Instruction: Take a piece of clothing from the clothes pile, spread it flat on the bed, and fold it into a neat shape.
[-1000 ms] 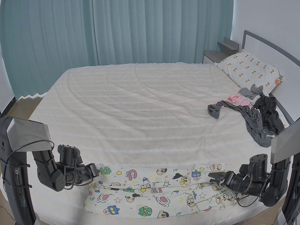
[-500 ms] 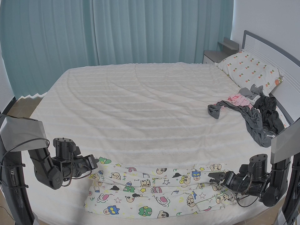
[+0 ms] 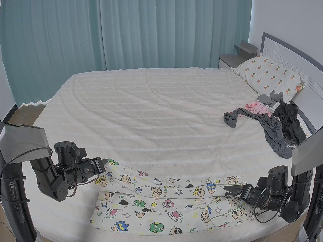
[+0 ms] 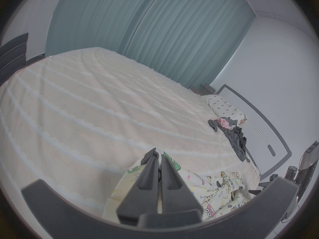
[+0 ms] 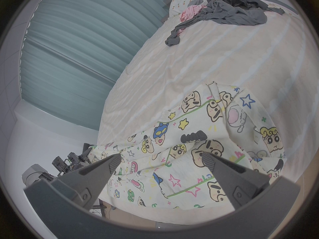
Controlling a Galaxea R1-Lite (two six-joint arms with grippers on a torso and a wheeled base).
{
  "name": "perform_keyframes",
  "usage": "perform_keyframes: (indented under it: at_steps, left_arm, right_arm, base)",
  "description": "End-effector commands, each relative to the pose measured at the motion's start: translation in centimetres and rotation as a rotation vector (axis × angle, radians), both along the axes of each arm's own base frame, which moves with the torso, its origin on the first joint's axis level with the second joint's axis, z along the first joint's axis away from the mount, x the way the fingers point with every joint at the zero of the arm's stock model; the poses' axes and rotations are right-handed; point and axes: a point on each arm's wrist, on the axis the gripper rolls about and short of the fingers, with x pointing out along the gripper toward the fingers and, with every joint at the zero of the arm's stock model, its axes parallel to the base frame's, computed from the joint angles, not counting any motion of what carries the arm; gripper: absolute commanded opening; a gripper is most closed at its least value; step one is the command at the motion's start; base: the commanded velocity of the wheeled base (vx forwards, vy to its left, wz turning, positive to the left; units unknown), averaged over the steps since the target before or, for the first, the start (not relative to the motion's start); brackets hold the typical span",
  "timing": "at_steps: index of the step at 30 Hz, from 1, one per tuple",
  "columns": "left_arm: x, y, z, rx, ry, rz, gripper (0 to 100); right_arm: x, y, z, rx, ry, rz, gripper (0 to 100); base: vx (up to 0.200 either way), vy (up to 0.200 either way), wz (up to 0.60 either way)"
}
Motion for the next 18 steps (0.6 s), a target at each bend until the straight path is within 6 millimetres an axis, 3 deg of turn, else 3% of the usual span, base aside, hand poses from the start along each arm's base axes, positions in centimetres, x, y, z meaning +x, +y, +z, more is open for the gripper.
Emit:
perform_keyframes:
  at_steps: [1,9,18]
  left_arm:
    - [-0.5,0.0,-0.1,0.003,0.011,-0.04,0]
    - [-4.1,1.7,-1.5,0.044,0.114,-0.135,0]
    - [-5.8,2.6,-4.2,0.125,0.22,-0.164,0]
  right_arm:
    - [-0.1,0.0,0.0,0.002,-0.004,0.001,100]
    - [-0.1,0.0,0.0,0.0,0.0,0.001,100]
    - [-0.1,0.0,-0.1,-0.001,0.004,0.001,100]
  base:
    - [0.0,0.0,0.0]
    - [0.0,0.0,0.0]
    - [0.0,0.0,0.0]
